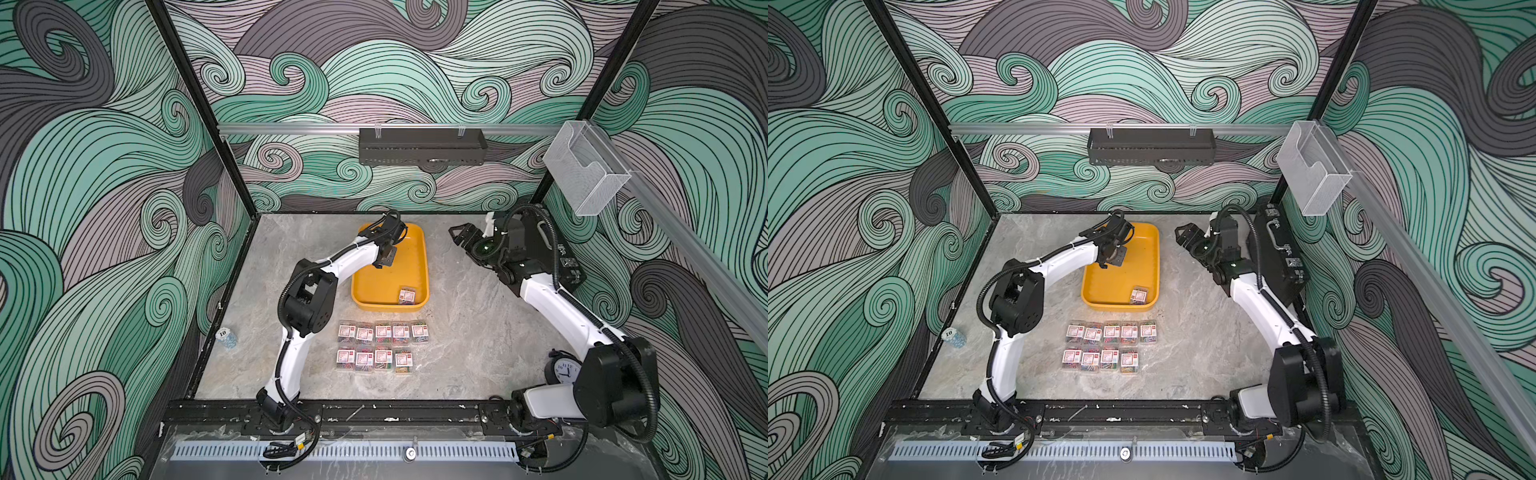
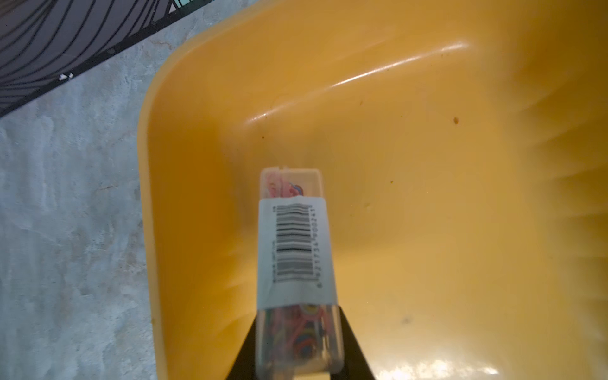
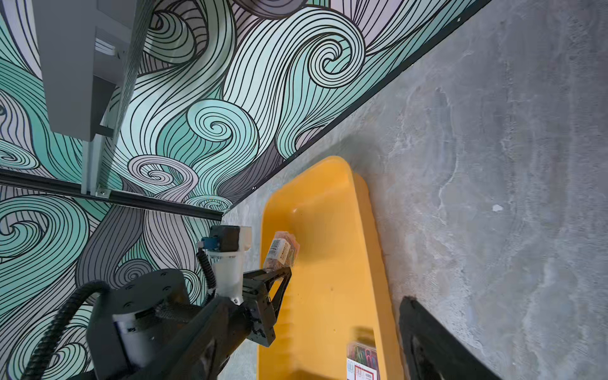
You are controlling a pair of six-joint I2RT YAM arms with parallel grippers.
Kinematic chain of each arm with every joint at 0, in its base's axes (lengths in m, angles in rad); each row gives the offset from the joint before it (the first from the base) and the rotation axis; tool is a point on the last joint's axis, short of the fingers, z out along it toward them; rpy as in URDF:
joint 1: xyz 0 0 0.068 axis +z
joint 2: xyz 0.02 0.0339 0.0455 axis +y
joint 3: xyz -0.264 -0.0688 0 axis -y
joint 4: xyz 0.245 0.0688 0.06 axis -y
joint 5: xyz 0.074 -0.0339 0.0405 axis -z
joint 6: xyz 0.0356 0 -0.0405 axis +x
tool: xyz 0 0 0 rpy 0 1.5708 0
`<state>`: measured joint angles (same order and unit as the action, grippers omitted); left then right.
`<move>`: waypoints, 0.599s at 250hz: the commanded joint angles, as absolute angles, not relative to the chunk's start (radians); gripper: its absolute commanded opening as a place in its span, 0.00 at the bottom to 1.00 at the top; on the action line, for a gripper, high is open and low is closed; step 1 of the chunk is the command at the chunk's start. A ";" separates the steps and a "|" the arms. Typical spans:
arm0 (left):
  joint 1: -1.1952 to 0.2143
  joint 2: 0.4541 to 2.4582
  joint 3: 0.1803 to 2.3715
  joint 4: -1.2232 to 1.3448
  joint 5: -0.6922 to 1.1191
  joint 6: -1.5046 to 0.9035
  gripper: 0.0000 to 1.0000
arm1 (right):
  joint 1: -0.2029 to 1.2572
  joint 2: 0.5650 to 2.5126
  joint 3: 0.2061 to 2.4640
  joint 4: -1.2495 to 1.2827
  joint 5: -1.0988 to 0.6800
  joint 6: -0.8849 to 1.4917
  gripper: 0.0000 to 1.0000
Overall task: Take the paper clips out of the storage box
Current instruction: Place the boxed paper clips in the storage box.
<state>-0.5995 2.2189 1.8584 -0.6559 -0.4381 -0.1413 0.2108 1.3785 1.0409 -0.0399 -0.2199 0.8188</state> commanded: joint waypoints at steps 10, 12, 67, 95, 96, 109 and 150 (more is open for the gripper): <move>-0.630 2.278 1.946 -0.812 -0.566 -0.057 0.15 | 0.184 1.333 1.017 -0.071 -0.233 0.790 0.82; -0.631 2.281 1.949 -0.816 -0.565 -0.054 0.15 | 0.183 1.330 1.015 -0.072 -0.233 0.790 0.82; -0.665 2.360 2.024 -0.890 -0.577 -0.001 0.15 | 0.169 1.294 1.002 -0.080 -0.230 0.787 0.83; -0.677 2.375 2.038 -0.890 -0.561 0.008 0.21 | 0.168 1.292 1.002 -0.085 -0.235 0.789 0.83; -0.677 2.375 2.039 -0.890 -0.559 0.008 0.21 | 0.168 1.293 1.003 -0.085 -0.235 0.789 0.83; -0.680 2.377 2.046 -0.887 -0.547 0.003 0.28 | 0.168 1.294 0.999 -0.083 -0.238 0.790 0.83; -0.684 2.355 2.049 -0.874 -0.478 -0.011 0.38 | 0.169 1.290 0.993 -0.077 -0.240 0.798 0.83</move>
